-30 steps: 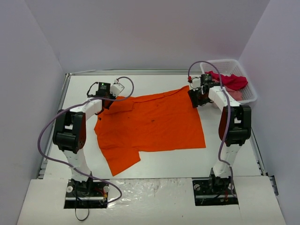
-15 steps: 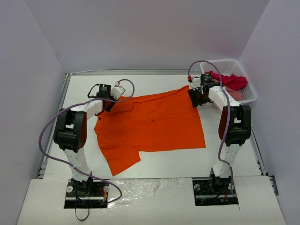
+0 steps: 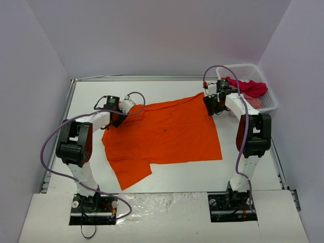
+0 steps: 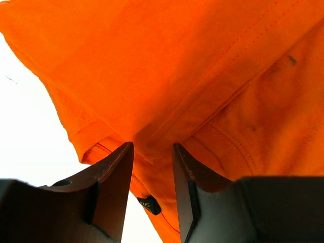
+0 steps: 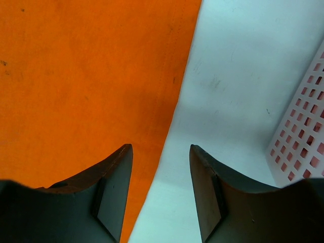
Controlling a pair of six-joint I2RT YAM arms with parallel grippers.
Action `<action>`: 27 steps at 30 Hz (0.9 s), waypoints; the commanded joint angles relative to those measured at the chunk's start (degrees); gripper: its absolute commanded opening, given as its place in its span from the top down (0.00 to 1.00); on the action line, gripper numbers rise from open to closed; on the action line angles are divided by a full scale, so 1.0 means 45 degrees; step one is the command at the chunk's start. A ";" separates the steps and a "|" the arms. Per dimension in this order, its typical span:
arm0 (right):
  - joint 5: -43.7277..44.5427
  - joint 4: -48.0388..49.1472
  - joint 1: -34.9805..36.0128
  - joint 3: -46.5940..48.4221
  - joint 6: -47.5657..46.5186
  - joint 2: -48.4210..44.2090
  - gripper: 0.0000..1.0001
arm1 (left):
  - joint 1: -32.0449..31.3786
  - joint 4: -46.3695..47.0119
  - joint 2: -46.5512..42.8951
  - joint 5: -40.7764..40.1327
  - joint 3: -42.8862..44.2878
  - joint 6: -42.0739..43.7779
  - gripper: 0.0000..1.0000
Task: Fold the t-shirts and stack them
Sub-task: Grap the side of the flattened tshirt furthest away from the robot with both arms
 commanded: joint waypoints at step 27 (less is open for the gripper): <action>0.0400 -0.0119 0.0207 -0.0137 -0.0081 0.0315 0.55 | -0.0401 -0.0664 -0.0024 -0.0217 0.0705 0.0704 0.71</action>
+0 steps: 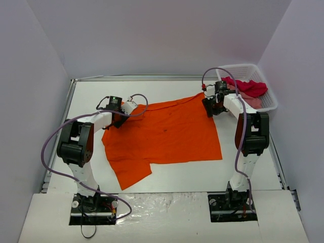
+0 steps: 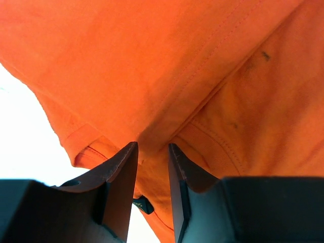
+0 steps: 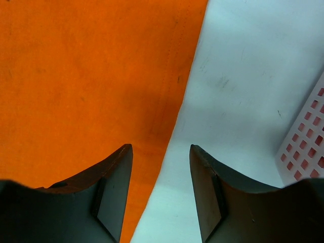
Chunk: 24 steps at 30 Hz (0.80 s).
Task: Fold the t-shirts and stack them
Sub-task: Grap the side of the flattened tshirt furthest away from the robot with both arms
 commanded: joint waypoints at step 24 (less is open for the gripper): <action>0.0391 -0.0114 0.0119 -0.0196 -0.0232 0.0064 0.55 | -0.0261 -0.0720 0.0117 0.0183 0.1019 0.0174 0.74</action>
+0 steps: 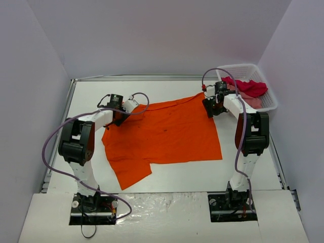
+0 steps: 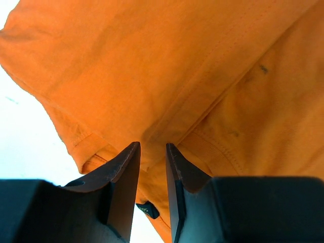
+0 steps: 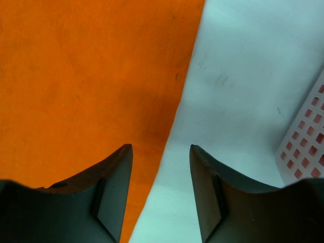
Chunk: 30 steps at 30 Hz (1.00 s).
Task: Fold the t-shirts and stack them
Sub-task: Grap the side of the flattened tshirt furthest away from the robot with both arms
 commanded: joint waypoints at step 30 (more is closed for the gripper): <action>0.0441 -0.0090 0.0139 -0.0211 -0.0291 0.0161 0.55 | -0.0276 -0.0180 0.0602 -0.0690 0.1007 0.0342 0.93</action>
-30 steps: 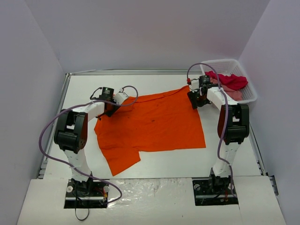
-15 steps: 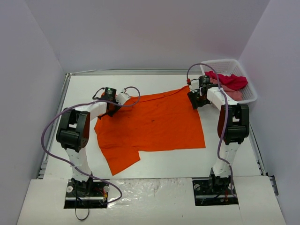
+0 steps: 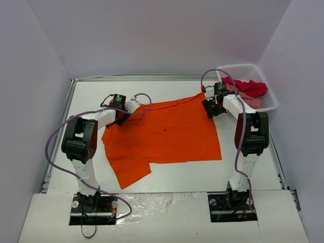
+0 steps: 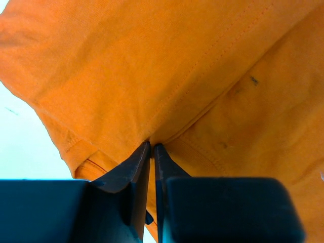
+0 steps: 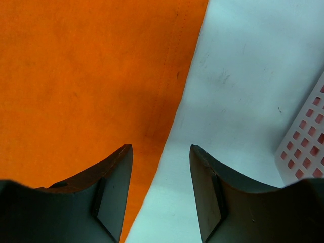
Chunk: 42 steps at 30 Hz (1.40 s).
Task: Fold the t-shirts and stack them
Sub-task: Grap the side of the flattened tshirt furthest away from the robot with both arms
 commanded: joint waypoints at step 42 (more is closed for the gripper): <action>-0.0216 -0.0051 -0.0168 1.0177 0.2608 0.6605 0.57 | -0.0487 -0.0458 -0.2544 -0.1455 0.0492 -0.0590 0.98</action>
